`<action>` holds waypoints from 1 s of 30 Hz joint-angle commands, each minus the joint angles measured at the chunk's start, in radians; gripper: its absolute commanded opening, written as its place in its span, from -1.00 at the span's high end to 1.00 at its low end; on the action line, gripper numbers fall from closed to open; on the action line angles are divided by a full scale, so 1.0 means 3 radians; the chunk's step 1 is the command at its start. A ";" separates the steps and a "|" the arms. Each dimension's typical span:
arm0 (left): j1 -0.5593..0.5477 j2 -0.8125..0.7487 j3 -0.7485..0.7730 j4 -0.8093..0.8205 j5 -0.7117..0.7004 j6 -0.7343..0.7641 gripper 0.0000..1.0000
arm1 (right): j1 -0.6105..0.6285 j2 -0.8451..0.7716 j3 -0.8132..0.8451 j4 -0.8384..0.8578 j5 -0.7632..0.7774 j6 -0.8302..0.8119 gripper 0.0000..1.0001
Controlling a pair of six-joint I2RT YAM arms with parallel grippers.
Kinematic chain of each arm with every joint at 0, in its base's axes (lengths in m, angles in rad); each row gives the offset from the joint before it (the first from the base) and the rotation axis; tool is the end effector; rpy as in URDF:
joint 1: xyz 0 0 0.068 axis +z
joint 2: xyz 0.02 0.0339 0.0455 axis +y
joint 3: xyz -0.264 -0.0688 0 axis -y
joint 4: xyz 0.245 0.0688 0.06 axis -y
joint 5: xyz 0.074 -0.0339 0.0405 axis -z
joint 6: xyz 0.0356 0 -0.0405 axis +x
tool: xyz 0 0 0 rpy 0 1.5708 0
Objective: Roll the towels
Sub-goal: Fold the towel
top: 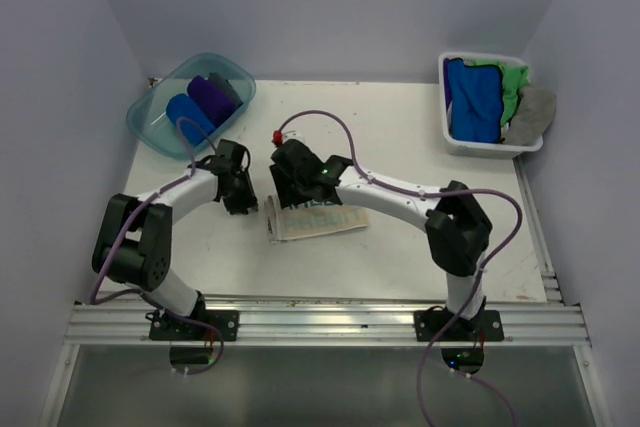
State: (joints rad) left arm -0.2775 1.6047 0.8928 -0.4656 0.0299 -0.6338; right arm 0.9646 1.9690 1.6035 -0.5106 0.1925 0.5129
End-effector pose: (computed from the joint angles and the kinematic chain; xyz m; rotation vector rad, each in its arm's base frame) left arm 0.2840 -0.0820 0.1615 -0.4858 2.7451 -0.2818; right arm 0.2576 0.3597 0.2416 -0.4691 2.4270 0.4259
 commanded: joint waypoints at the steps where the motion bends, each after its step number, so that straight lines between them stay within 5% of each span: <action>1: 0.0117 -0.0322 0.0107 -0.0242 -0.0084 0.0067 0.31 | -0.0167 -0.0606 -0.0338 0.0188 0.0381 -0.0063 0.02; 5: 0.0021 -0.0532 0.0178 -0.0248 -0.0074 0.0017 0.31 | -0.0586 -0.0882 -0.1007 0.0296 0.0192 0.0064 0.52; 11: -0.0470 -0.0451 0.0179 0.0074 0.0079 -0.0127 0.31 | -0.1037 -0.0898 -0.1285 0.0311 -0.0023 -0.0012 0.88; 23: -0.0507 0.0178 0.0168 0.0064 -0.0089 -0.0004 0.39 | -0.1257 -0.0172 -0.1024 0.0368 -0.0023 -0.0309 1.00; 30: -0.0502 0.0475 0.0424 -0.0110 -0.0340 0.0032 0.40 | -0.1267 -0.0406 -0.1458 0.0485 -0.0002 -0.0156 1.00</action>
State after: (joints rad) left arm -0.4339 1.6943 0.9886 -0.4671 0.0059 -0.6506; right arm 0.5926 1.8999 1.2297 -0.3733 0.1806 0.4522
